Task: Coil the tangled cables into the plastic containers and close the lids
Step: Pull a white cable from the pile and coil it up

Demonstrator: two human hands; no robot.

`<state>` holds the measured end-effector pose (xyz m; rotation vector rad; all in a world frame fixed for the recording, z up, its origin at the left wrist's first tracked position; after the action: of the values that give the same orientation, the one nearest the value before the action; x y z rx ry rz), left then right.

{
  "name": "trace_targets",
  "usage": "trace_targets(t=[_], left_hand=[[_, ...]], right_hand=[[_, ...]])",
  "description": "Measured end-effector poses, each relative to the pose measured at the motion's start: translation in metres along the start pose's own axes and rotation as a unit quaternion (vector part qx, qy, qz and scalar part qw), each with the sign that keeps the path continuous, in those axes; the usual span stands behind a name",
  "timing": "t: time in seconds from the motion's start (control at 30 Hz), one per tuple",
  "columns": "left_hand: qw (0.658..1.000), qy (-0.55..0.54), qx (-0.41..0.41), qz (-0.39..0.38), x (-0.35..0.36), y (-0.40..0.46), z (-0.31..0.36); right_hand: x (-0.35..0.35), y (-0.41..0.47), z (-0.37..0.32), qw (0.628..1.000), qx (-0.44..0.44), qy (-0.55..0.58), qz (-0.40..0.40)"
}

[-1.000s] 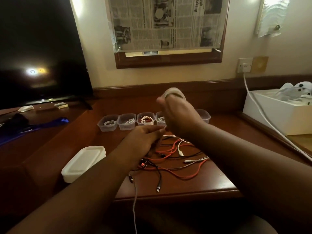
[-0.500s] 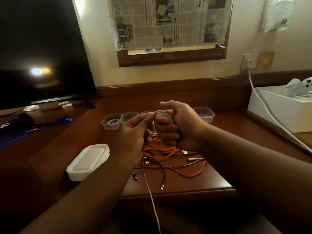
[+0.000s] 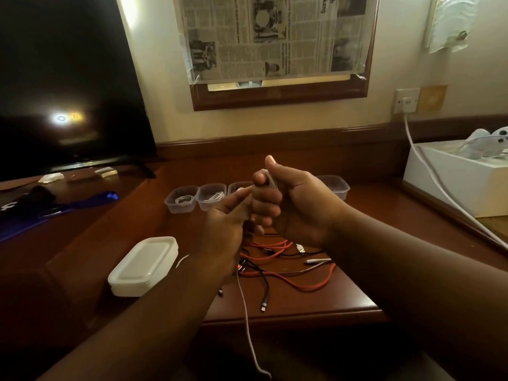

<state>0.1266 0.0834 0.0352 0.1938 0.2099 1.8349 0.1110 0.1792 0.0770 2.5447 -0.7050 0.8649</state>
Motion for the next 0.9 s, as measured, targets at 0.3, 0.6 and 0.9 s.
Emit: trace_targets(t=[0.3,0.6,0.9], left_hand=[[0.989,0.114,-0.015,-0.093,0.015,-0.006,0.002],[0.887,0.426,0.161,-0.079,-0.012,0.002,0.033],[0.995,0.057,0.027,-0.073,-0.017,0.005,0.013]], right_hand=[[0.000,-0.004,-0.039,0.844,-0.251,-0.465,0.084],[-0.020,0.006,-0.011,0.561,-0.109,-0.814,0.106],[-0.018,0.003,0.015,0.953,0.104,-0.283,-0.002]])
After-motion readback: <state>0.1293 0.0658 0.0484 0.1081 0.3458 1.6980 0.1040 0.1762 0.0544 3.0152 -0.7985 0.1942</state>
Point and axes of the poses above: each hand's wrist, its own y-axis towards the middle knuckle, its own x-axis out of the palm, z = x × y, the point moved 6 cm from there along y, towards the middle knuckle, and after that the axes turned 12 degrees about y, right-handed, at the moved point
